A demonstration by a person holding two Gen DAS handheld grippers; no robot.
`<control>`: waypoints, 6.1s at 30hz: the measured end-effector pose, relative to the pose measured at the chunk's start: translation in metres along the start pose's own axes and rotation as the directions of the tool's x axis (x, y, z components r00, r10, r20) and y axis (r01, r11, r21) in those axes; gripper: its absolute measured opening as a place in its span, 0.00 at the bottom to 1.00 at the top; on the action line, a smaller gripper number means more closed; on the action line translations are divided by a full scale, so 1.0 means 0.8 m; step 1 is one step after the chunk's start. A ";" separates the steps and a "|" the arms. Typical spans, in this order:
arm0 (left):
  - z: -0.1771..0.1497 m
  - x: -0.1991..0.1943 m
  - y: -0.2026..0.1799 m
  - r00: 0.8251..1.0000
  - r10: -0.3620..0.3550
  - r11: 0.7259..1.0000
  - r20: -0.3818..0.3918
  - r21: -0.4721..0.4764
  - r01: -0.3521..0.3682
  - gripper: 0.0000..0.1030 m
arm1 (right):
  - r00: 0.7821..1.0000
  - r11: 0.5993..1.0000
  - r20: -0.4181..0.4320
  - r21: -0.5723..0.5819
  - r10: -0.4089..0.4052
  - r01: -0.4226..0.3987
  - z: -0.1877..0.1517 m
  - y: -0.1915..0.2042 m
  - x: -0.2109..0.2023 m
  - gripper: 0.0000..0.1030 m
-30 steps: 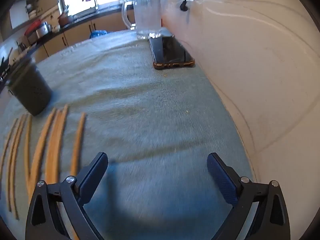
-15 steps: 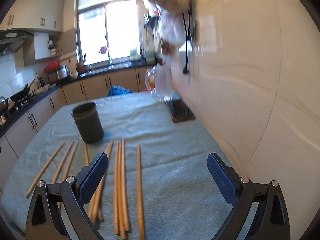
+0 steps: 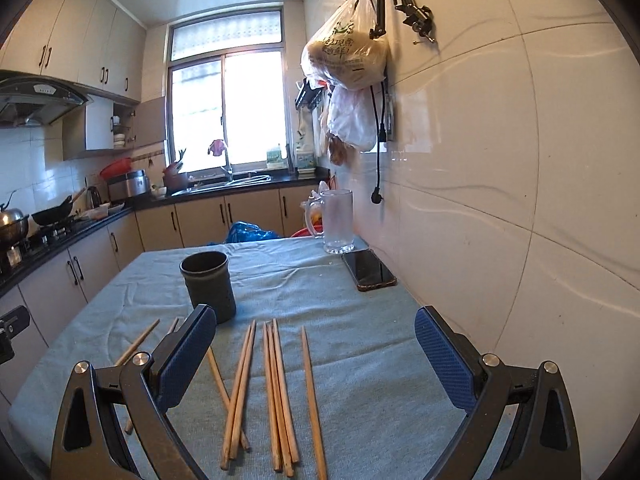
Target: Organize utensils
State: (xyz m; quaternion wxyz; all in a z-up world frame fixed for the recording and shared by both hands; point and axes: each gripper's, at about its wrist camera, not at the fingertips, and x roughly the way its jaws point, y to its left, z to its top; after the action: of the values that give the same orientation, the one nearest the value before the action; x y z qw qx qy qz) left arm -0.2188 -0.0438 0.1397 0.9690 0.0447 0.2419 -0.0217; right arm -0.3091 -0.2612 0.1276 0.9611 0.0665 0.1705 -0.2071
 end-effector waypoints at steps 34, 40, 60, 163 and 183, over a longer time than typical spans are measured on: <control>-0.017 0.057 0.002 0.986 -0.048 0.999 -0.157 -0.006 0.047 1.00 | 0.986 0.999 -0.163 0.033 0.020 -0.015 -0.024 0.009 0.048 0.98; -0.019 0.063 0.002 0.984 -0.048 0.999 -0.172 0.001 0.049 1.00 | 0.983 0.999 -0.181 0.035 0.022 -0.016 -0.028 0.010 0.054 0.98; 0.028 0.171 0.026 0.907 -0.186 0.973 -0.378 0.059 0.225 0.94 | 0.929 0.998 -0.368 -0.030 0.040 -0.055 -0.018 -0.044 0.141 0.98; 0.278 0.231 -0.127 0.895 -0.447 0.890 0.002 -0.104 0.445 0.05 | 0.894 0.905 -0.143 0.051 0.425 -0.422 0.244 0.103 0.252 0.06; 0.262 0.166 -0.078 0.913 -0.401 0.911 0.071 -0.080 0.405 0.51 | 0.909 0.935 -0.220 0.096 0.354 -0.341 0.221 0.068 0.281 0.45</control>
State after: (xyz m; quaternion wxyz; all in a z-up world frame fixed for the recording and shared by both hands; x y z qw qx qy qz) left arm -0.0077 -0.1289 0.2568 0.9508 -0.0518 0.2206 -0.2111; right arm -0.0408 -0.3313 0.2162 0.9535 0.1461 0.2620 -0.0279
